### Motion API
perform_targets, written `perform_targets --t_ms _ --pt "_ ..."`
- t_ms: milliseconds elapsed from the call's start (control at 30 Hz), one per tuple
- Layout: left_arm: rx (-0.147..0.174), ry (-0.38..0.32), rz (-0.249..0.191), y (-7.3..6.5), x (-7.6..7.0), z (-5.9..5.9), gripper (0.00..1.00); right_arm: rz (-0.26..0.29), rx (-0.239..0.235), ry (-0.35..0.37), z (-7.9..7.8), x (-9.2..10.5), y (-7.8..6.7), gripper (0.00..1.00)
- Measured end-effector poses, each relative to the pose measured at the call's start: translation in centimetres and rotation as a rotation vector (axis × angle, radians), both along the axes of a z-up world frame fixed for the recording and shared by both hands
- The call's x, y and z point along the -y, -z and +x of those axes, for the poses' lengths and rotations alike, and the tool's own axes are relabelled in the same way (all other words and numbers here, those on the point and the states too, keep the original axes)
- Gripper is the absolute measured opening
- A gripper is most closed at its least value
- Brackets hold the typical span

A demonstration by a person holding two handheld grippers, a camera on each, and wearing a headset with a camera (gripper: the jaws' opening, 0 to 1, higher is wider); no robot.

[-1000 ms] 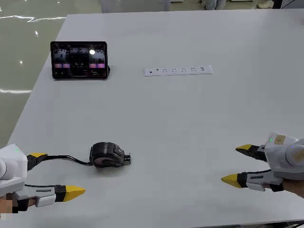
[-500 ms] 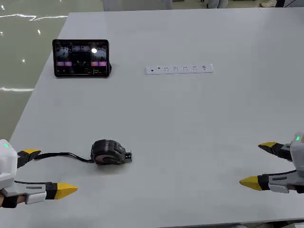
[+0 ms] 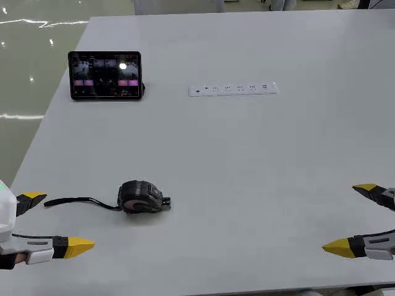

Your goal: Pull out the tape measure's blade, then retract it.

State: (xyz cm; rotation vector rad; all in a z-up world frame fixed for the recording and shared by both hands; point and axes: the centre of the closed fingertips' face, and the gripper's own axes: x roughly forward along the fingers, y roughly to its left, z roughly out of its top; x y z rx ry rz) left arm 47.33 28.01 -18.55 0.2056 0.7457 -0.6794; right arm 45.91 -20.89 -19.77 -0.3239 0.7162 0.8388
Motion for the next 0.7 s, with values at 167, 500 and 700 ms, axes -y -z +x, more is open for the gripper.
perform_targets --t_ms 167,500,700 --pt "-0.005 -0.001 0.003 -0.06 -0.13 -0.11 0.98 0.0 -0.003 -0.008 -0.02 -0.23 -0.03 0.99" --pt "-0.015 -0.005 -0.002 -0.01 -0.35 -0.3 0.99 0.007 -0.002 -0.017 0.29 -0.53 -0.44 0.99" --pt "-0.038 -0.003 -0.007 0.26 -0.28 -0.61 0.96 0.012 -0.012 -0.016 0.18 -0.62 -0.32 0.99"
